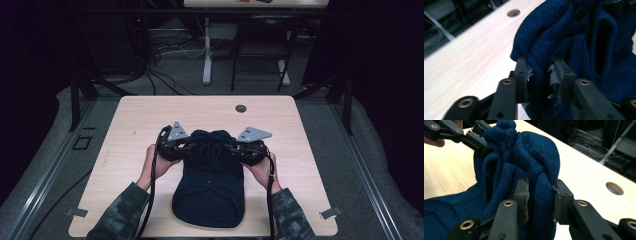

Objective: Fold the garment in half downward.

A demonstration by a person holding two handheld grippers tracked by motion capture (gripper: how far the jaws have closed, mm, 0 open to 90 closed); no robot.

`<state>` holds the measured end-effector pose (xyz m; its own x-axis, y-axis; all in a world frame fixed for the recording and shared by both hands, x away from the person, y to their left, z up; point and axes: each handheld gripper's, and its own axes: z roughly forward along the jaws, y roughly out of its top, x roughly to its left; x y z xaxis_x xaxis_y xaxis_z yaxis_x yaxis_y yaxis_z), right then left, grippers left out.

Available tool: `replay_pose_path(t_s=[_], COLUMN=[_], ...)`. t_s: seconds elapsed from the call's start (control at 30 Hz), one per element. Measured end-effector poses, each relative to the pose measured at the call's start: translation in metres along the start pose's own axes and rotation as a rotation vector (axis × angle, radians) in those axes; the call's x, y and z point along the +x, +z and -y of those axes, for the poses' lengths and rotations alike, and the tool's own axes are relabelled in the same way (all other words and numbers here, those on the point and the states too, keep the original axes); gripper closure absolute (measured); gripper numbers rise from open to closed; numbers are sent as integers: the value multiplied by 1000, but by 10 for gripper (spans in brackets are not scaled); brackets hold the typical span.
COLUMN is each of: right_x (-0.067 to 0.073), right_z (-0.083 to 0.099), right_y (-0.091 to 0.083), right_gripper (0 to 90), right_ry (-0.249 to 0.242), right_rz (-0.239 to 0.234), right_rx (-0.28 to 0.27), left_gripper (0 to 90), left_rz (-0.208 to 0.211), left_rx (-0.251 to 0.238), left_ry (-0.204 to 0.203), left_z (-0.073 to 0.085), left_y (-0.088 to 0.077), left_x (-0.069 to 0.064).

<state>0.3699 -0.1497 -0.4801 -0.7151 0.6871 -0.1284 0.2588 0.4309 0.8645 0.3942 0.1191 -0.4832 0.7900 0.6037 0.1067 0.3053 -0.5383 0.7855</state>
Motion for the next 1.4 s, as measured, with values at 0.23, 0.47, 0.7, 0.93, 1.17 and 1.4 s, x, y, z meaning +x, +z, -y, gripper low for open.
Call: replay_pose_path(t_s=[0.23, 0.47, 0.7, 0.93, 1.17, 1.4], right_x=[1, -2, -3, 1, 5, 4], right_z=[2, 6, 12, 12, 14, 15], right_y=[-1, -2, 0, -2, -2, -3], right_gripper=[696, 658, 632, 690, 701, 671], right_ry=[-34, -10, 34, -18, -58, -54], right_rz=[-16, -80, -113, -59, -23, -36], right_rx=[-30, -34, 6, -42, -73, -62], left_gripper=[703, 744, 749, 741, 626, 752], left_rz=[36, -71, -135, -82, 56, 7], left_rx=[-14, -88, -117, -136, -87, -127], left_ry=[-32, 47, 103, 41, -67, -33], left_z=[10, 15, 25, 27, 29, 32], left_y=[2, -8, -8, -9, -6, -7], left_x=[1, -11, -23, -17, -9, -15])
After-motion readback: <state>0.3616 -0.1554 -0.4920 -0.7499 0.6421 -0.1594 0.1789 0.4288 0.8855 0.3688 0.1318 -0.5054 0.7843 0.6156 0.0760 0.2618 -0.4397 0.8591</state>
